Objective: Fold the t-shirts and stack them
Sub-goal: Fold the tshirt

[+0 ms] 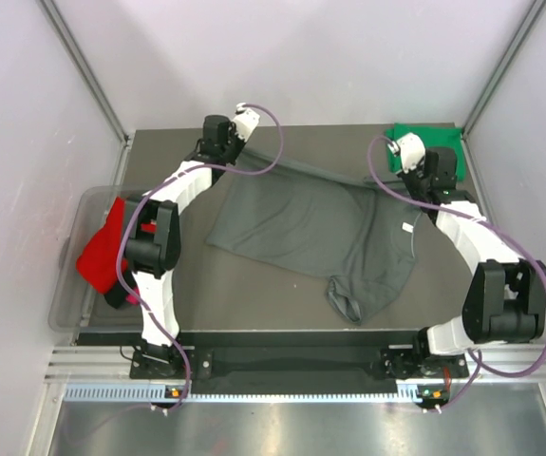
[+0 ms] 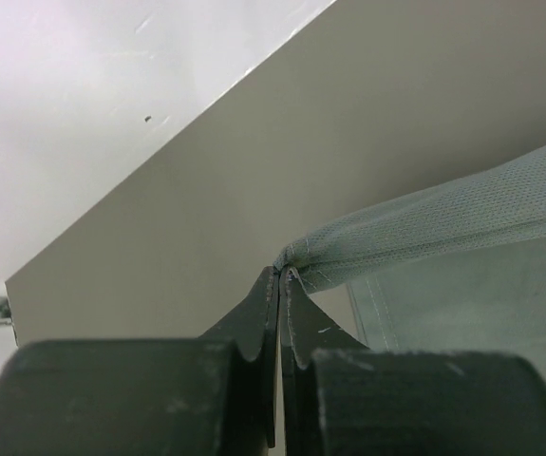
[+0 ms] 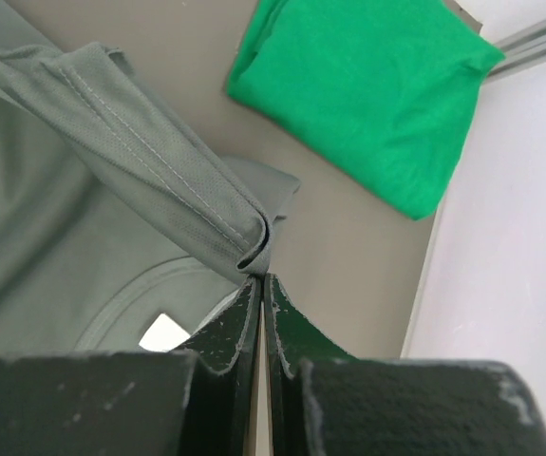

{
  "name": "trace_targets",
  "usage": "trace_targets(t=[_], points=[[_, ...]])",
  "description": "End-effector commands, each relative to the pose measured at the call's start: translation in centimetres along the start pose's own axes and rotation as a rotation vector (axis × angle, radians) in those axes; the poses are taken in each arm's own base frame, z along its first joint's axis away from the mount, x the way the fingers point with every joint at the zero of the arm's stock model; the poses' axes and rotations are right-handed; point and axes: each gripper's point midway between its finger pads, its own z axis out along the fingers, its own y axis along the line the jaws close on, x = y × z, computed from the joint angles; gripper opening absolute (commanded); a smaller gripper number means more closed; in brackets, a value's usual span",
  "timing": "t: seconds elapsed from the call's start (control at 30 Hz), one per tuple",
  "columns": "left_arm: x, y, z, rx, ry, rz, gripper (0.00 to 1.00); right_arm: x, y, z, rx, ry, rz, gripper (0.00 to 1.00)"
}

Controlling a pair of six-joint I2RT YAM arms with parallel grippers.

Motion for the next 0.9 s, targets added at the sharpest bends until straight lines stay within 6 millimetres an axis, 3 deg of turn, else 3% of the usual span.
trace_targets(t=[0.0,0.3,0.6,0.73,0.77,0.87], points=[[-3.2,2.3,-2.0,-0.046,-0.086,-0.023,0.00,-1.5,0.5,-1.6,-0.003,-0.061,0.032,0.00],[-1.1,0.3,-2.0,0.029,-0.053,-0.027,0.00,1.3,4.2,-2.4,-0.072,-0.022,0.021,0.00],[2.7,-1.8,-3.1,0.077,0.028,-0.037,0.00,4.3,7.9,-3.3,-0.145,0.019,0.006,0.00],[5.8,-3.4,-3.9,0.117,0.125,-0.048,0.00,4.4,8.9,-3.9,-0.195,0.018,-0.009,0.00],[6.4,-3.6,-3.9,0.118,0.150,-0.060,0.03,4.8,9.5,-4.2,-0.227,0.036,-0.013,0.01],[8.1,-3.0,-4.9,0.067,0.236,-0.085,0.23,4.7,10.5,-5.3,-0.289,0.036,-0.013,0.19]])
